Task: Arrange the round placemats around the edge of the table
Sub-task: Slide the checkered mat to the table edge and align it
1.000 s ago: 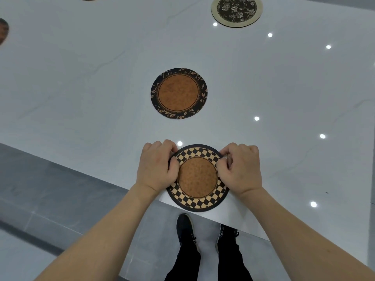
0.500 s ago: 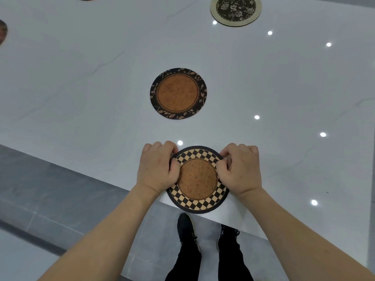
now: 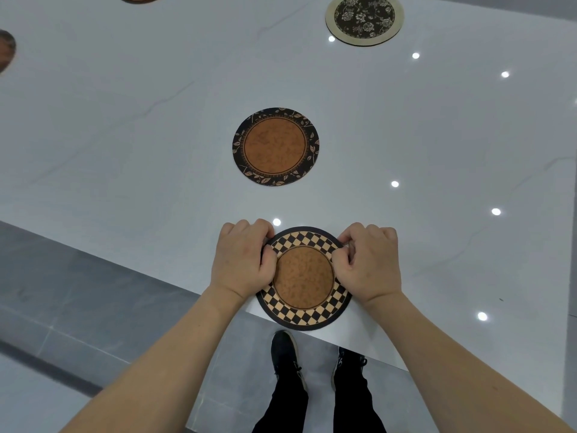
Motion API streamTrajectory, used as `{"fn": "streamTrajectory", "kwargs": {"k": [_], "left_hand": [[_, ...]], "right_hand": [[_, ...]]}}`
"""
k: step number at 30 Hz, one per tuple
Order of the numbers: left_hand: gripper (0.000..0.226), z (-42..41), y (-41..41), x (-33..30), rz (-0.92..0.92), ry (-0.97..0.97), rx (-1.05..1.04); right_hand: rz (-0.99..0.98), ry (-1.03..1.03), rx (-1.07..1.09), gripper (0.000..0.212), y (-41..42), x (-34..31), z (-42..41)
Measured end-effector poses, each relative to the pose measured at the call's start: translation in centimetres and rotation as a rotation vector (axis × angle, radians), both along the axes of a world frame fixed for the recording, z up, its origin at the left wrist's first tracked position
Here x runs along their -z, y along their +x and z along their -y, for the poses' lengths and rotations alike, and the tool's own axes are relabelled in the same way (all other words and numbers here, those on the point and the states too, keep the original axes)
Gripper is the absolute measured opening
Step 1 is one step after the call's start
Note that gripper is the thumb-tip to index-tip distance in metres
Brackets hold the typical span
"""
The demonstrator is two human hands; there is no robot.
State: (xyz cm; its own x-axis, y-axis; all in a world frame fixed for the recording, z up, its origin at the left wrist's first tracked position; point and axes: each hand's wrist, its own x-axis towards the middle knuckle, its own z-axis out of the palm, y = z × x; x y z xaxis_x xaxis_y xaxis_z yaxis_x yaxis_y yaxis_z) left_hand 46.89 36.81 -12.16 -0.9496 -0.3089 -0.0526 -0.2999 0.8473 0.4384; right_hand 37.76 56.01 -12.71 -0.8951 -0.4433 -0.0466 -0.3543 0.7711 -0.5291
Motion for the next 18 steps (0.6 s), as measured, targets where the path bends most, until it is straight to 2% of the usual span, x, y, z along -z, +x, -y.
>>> {"fn": "streamTrajectory", "kwargs": {"k": [18], "left_hand": [[0.015,0.05,0.33,0.38,-0.054,0.093,-0.037]], "right_hand": [[-0.054,0.038,-0.02,0.023,0.05,0.45,0.05]]}}
